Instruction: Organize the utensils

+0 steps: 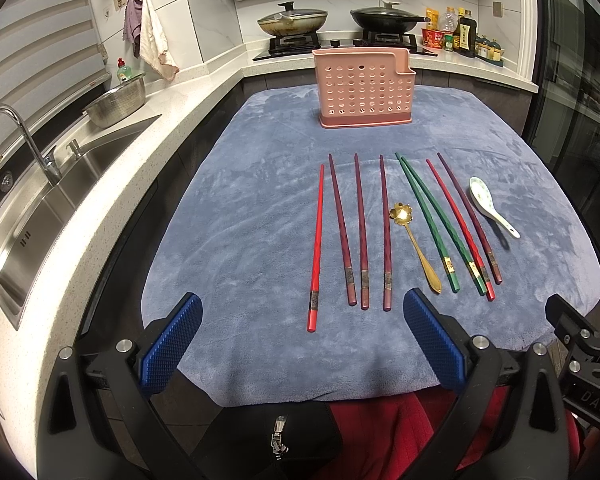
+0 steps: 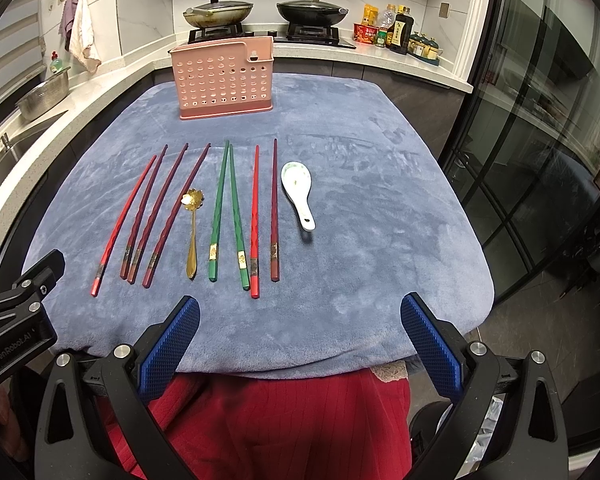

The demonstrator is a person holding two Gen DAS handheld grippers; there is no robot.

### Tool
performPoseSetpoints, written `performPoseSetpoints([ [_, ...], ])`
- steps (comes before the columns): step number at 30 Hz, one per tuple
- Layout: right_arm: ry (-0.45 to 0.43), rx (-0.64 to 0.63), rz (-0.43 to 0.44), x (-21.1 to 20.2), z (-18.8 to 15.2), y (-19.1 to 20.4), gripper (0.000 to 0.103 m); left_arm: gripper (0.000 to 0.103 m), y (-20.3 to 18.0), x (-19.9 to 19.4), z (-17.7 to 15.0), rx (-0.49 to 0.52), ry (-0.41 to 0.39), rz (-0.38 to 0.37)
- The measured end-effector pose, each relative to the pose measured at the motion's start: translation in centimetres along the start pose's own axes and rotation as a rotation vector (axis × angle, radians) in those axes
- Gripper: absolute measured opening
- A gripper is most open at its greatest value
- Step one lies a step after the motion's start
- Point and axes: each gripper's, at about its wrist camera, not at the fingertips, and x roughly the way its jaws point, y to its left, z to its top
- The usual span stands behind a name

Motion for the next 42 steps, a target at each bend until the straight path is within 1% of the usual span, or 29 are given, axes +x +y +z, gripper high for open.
performPoseSetpoints([
  [10,-0.004,0.01,0.001,0.1,-0.1,-0.5,0.096,0.096,0.1,0.4,0.1,-0.006,0.012,-0.003],
  [12,0.002,0.013,0.003,0.3,0.1,-0.6,0.096,0.096,0.7,0.6,0.7,-0.013,0.021,-0.006],
  [16,0.015,0.022,0.008,1.1,0.7,-0.8,0.096,0.096,1.2,2.3,0.9,-0.056,0.059,-0.041],
  [19,0.026,0.028,0.006,2.0,1.2,-1.0,0.096,0.096,1.7,3.7,1.1,-0.07,0.09,-0.066],
  [29,0.057,0.044,0.007,5.7,3.7,-1.6,0.096,0.095,2.9,9.1,2.1,-0.097,0.192,-0.057],
  [35,0.083,0.062,0.004,8.3,4.9,-2.0,0.096,0.082,2.6,12.1,1.8,-0.08,0.269,-0.059],
  [37,0.09,0.064,0.007,8.8,5.1,-2.1,0.095,0.074,2.6,12.9,1.4,-0.077,0.296,-0.063],
  [39,0.098,0.065,0.006,9.4,5.2,-2.1,0.095,0.069,2.6,13.3,1.0,-0.077,0.317,-0.072],
  [42,0.11,0.063,0.01,10.0,5.3,-1.9,0.093,0.065,2.6,13.5,0.7,-0.079,0.333,-0.078],
])
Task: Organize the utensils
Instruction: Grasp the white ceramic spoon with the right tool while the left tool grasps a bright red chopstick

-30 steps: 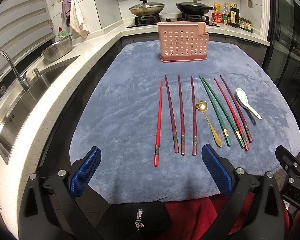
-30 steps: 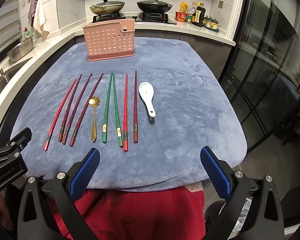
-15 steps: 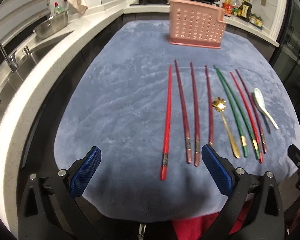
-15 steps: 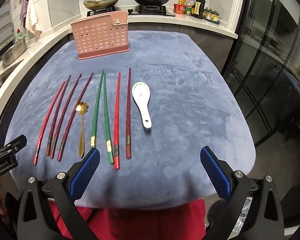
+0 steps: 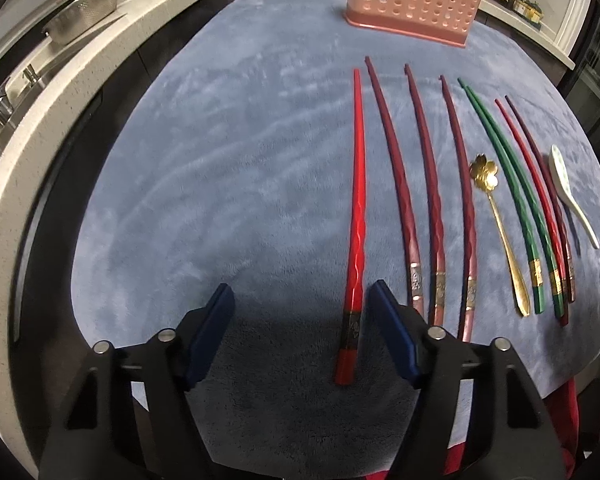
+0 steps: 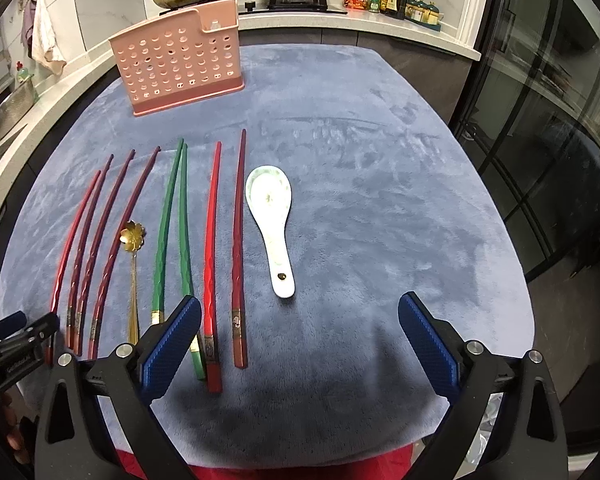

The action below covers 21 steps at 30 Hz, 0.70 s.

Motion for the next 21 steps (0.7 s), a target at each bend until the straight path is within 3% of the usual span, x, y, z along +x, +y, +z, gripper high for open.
performPoseSetpoints([
  [10,0.032,0.02,0.004,1.7,0.5,-0.5,0.078,0.052,-0.5,-0.3,-1.3,0.022,0.012,-0.023],
  [13,0.043,0.041,0.012,2.2,0.8,-1.2,0.069,0.041,-0.5,-0.4,-1.3,0.026,0.009,-0.038],
  [21,0.081,0.112,0.096,3.7,2.0,-2.4,0.043,0.025,-1.0,-0.5,-1.1,0.034,0.001,-0.059],
])
